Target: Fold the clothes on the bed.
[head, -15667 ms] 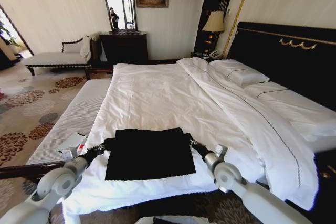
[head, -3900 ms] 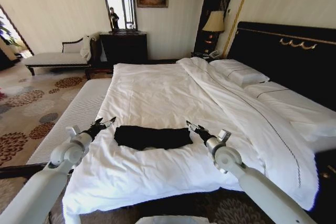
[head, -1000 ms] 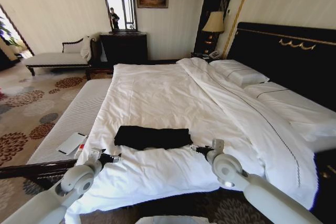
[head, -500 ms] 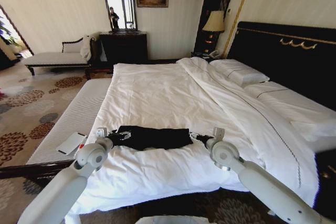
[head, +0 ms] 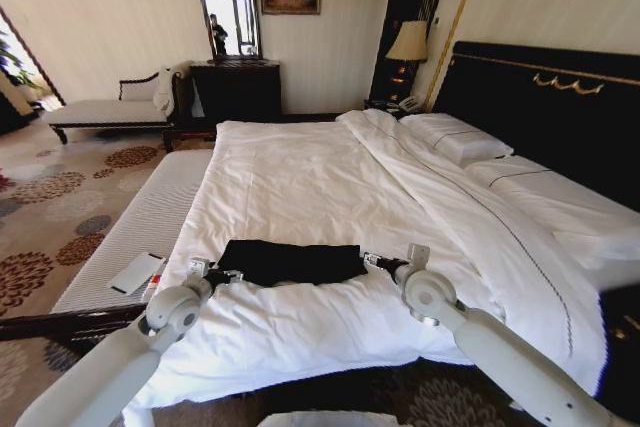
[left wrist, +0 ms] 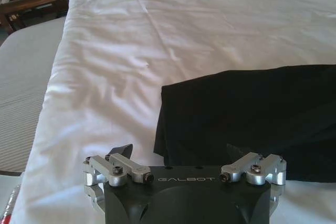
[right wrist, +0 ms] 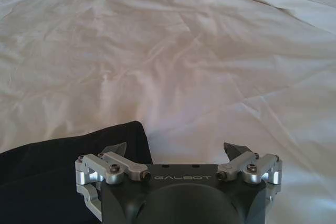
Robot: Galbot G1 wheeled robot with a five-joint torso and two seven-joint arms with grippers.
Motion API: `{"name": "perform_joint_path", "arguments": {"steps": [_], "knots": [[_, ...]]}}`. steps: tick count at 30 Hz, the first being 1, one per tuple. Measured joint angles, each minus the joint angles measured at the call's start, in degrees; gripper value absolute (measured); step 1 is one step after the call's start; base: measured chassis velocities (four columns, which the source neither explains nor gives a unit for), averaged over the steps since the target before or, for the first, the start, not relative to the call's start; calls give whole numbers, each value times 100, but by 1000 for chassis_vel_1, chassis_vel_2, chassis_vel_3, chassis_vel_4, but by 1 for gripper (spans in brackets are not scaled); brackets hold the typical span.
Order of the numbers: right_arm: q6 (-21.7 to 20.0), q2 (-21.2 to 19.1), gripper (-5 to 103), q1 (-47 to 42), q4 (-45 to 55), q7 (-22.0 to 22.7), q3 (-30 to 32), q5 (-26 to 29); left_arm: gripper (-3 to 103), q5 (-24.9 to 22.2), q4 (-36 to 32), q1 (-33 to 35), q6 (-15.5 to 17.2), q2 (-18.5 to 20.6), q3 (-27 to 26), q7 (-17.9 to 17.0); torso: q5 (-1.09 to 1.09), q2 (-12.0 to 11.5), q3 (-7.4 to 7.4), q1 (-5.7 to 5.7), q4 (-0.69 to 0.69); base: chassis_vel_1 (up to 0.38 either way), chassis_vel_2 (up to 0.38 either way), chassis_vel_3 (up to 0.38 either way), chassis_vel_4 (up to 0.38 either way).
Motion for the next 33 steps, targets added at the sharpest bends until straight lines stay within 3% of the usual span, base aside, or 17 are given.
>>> {"name": "perform_joint_path", "arguments": {"steps": [3,8,11,13,14,17,19,22,27,33], "knots": [[23,41,100,51,-46,-39,13,50,100,-61,-60,24,-18,53,-122,3,0,0,0,0,1,0,0,0,0],[47,138,100,342,-168,-174,36,320,100,-795,-74,-240,-118,-109,-866,-63,-1,0,0,0,-1,0,0,0,0],[47,184,100,636,-313,-278,-86,623,100,-1555,357,-723,-132,-310,-1680,-159,-1,0,0,0,-1,0,0,0,0],[46,197,100,688,-351,-314,-111,648,100,-1682,461,-821,-122,-326,-1805,-193,-1,0,0,1,-1,0,0,0,0],[45,230,100,815,-485,-448,-181,678,100,-2070,780,-1100,-42,-339,-2084,-311,-1,0,0,0,0,0,0,0,0],[40,283,100,968,-657,-647,-301,698,100,-2513,1387,-1507,101,-283,-2410,-442,0,0,0,1,-1,0,0,0,0],[37,305,100,1027,-733,-747,-381,691,100,-2553,1788,-1643,176,-184,-2486,-422,1,0,0,0,-2,0,0,0,0],[41,325,100,1036,-829,-1181,-482,536,100,-2235,2526,-1642,232,66,-2438,-84,-1,0,1,1,1,0,0,0,0],[199,346,100,943,-903,-1701,-515,360,100,-1953,2971,-1449,235,138,-2332,92,-3,0,0,0,1,0,0,0,0],[226,439,100,886,-984,-1805,-513,378,100,-1673,3337,-1471,214,143,-2256,94,-2,0,0,0,-3,0,0,0,0]]}}
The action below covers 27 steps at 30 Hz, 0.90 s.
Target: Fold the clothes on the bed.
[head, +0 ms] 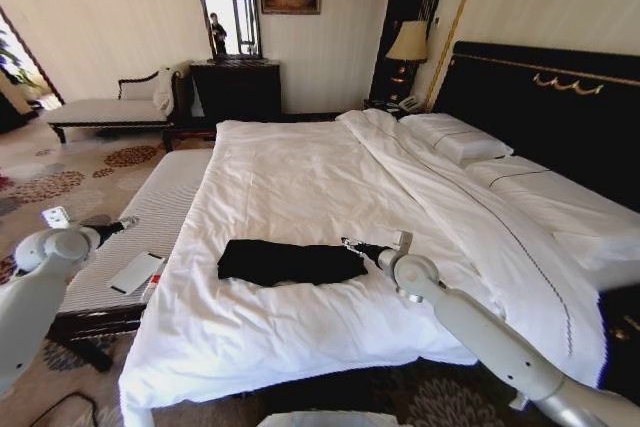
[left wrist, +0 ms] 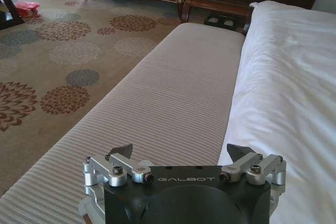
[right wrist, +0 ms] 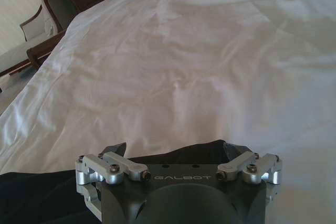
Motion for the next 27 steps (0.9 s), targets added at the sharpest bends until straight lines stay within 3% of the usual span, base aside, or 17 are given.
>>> {"name": "perform_joint_path", "arguments": {"steps": [7,11,12,14,18,20,24,27], "knots": [[-77,224,103,-36,-196,43,-18,24,100,-35,218,54,-15,225,-182,0,3,0,-1,0,5,0,0,0,0],[-120,237,97,-50,-214,47,-48,20,100,-40,199,142,-20,257,-271,0,2,0,0,0,3,0,0,0,0],[-128,245,88,-50,-243,45,-72,9,100,-43,164,183,-21,254,-308,0,2,0,0,0,2,0,0,0,0],[-131,254,88,-48,-259,42,-81,6,100,-42,147,198,-22,248,-320,-2,2,0,0,0,2,0,0,0,0],[-133,265,65,-36,-283,21,-108,-40,100,-26,103,218,-29,229,-327,-6,2,0,0,-1,2,0,0,0,0],[-133,258,65,-35,-290,17,-110,-64,100,-25,95,218,-29,228,-327,-8,2,0,-1,-1,2,0,0,0,0],[-109,201,41,-42,-318,23,-66,-171,100,-16,62,202,-31,220,-292,-11,2,0,0,0,3,0,0,0,0],[-82,156,49,-108,-316,27,-42,-278,100,15,71,161,-36,197,-220,-11,2,0,0,0,2,0,0,0,0]]}}
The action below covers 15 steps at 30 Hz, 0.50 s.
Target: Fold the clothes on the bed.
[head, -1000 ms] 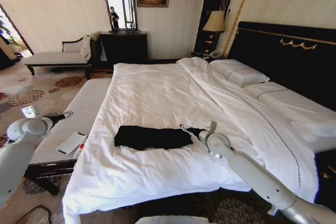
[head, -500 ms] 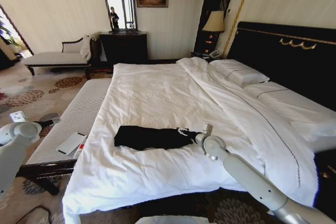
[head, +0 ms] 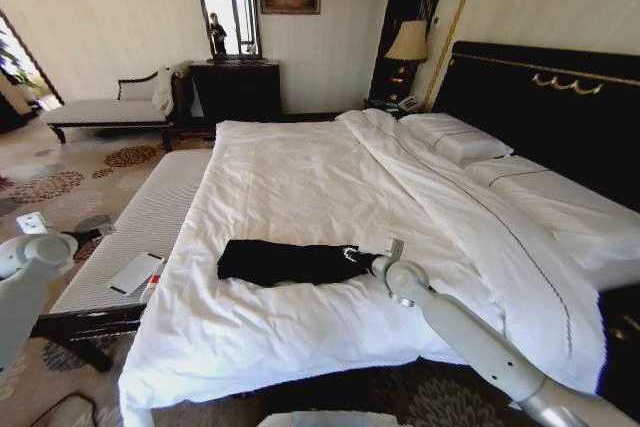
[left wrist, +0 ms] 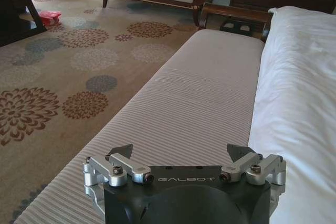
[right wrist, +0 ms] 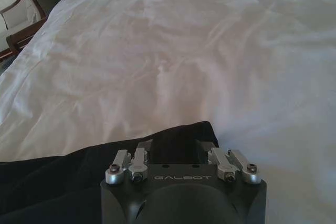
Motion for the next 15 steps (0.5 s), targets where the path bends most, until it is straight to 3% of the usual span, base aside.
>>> {"name": "perform_joint_path", "arguments": {"steps": [2,5,10,15], "knots": [[6,-7,49,-26,0,0,4,-41,100,18,9,-20,-3,-11,39,0,0,0,0,0,0,0,0,0,0],[9,1,65,-54,-3,6,37,-60,100,43,24,-62,-6,-30,123,0,0,0,0,0,1,0,0,0,0],[0,12,76,-54,-19,60,59,-55,100,48,32,-82,-7,-36,160,0,0,0,0,0,0,0,0,0,0],[-23,44,102,-71,-21,115,97,58,100,58,74,-63,-15,-36,161,14,0,0,0,0,0,0,0,0,0]]}}
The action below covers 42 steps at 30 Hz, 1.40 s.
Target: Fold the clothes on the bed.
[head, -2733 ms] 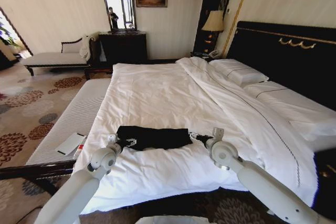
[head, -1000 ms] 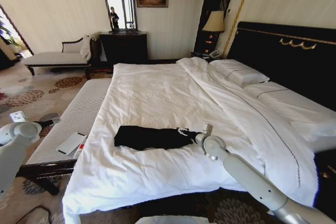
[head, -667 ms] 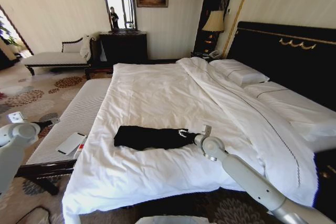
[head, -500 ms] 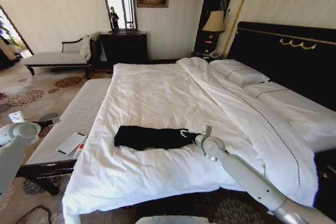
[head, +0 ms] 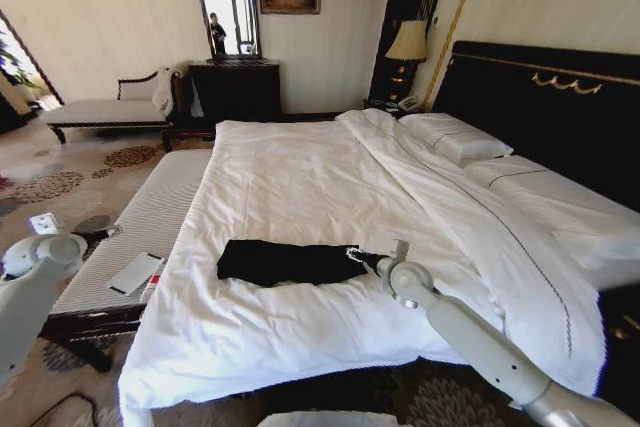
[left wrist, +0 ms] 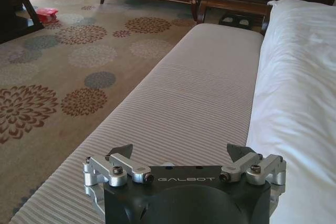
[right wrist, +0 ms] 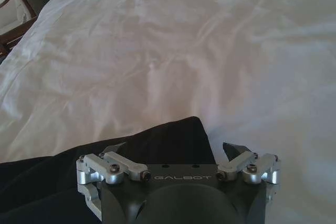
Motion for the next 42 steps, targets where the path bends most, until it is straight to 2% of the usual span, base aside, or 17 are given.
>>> {"name": "perform_joint_path", "arguments": {"steps": [3,6,11,15,17,19,20,23,24,27,29,30,32,42], "knots": [[0,26,100,-1,0,-39,-11,20,100,9,23,9,-7,3,-3,8,0,0,0,0,0,0,0,0,0],[0,56,85,14,-11,-96,-54,29,100,27,39,19,-25,14,-10,30,0,0,0,0,1,0,0,0,0],[-1,66,74,11,-22,-110,-87,19,100,62,43,25,-54,29,-13,70,0,0,0,0,0,0,0,0,0],[1,56,52,-13,-29,-122,-90,-30,100,103,52,27,-73,27,-13,82,0,0,0,0,0,0,0,0,0],[4,51,52,-14,-29,-125,-90,-41,100,116,54,27,-76,24,-10,84,0,0,0,0,0,0,0,0,0],[27,24,41,-4,-29,-133,-85,-54,100,150,59,26,-85,5,4,91,0,1,0,0,0,0,0,0,0],[27,24,41,-4,-29,-133,-85,-54,100,150,59,26,-85,5,4,91,0,1,0,0,0,0,0,0,0],[57,13,25,28,-27,-148,-79,-58,100,186,65,18,-93,-19,25,94,0,0,0,0,0,0,0,0,0],[57,13,25,28,-27,-148,-79,-58,100,186,65,18,-93,-19,25,94,0,0,0,0,0,0,0,0,0],[82,15,9,38,-9,-170,-79,-60,100,211,75,17,-99,-25,38,97,0,0,0,0,0,0,0,0,0],[93,18,9,45,-7,-180,-80,-64,100,216,78,17,-102,-25,38,98,0,0,0,0,0,0,0,0,0],[101,21,4,55,-6,-186,-80,-66,100,219,82,17,-104,-25,39,101,0,0,0,0,0,0,0,0,0],[120,27,1,115,-7,-192,-85,-66,100,228,100,18,-111,-25,38,104,0,0,0,0,0,0,0,0,0],[167,6,0,344,-65,-195,-94,-27,100,245,112,37,-118,-30,25,108,0,0,0,0,0,0,0,0,0]]}}
